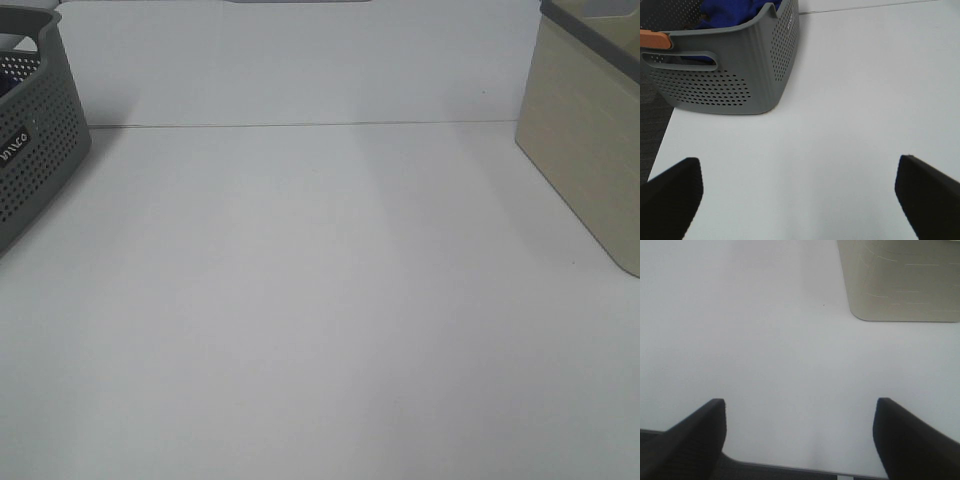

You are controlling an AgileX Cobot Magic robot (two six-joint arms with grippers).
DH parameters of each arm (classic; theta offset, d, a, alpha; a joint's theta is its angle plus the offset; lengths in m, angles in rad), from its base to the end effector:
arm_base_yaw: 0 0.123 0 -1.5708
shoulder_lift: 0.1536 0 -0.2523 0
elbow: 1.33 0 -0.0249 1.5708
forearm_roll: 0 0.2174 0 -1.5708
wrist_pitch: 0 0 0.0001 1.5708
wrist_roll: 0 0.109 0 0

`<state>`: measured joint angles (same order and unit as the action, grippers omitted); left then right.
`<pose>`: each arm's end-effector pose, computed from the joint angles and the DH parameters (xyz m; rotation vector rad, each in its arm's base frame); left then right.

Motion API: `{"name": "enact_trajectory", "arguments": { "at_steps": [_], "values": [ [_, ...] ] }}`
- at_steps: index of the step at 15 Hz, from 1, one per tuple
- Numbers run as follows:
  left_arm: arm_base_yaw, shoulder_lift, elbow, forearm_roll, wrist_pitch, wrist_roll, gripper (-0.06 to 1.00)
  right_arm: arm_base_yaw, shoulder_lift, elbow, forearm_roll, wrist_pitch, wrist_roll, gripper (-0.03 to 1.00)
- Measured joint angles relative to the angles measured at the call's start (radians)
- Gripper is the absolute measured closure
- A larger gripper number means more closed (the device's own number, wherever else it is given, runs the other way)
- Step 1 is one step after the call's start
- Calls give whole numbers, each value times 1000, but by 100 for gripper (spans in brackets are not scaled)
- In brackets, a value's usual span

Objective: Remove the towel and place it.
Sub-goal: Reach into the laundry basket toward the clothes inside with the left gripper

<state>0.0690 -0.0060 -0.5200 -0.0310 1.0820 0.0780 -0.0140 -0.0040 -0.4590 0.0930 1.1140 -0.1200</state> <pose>0.0113 -0.0022 0.2563 0.0115 2.0396 0.0551 0.0148 0.0089 0.2375 -0.1182 2.1276 0.0342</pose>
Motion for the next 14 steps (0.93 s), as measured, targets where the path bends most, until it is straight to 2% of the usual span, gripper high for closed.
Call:
{"name": "enact_trajectory", "arguments": {
  "at_steps": [14],
  "values": [
    [0,0,0,0,0,0,-5,0,0,0,0,0,0,18]
  ]
}}
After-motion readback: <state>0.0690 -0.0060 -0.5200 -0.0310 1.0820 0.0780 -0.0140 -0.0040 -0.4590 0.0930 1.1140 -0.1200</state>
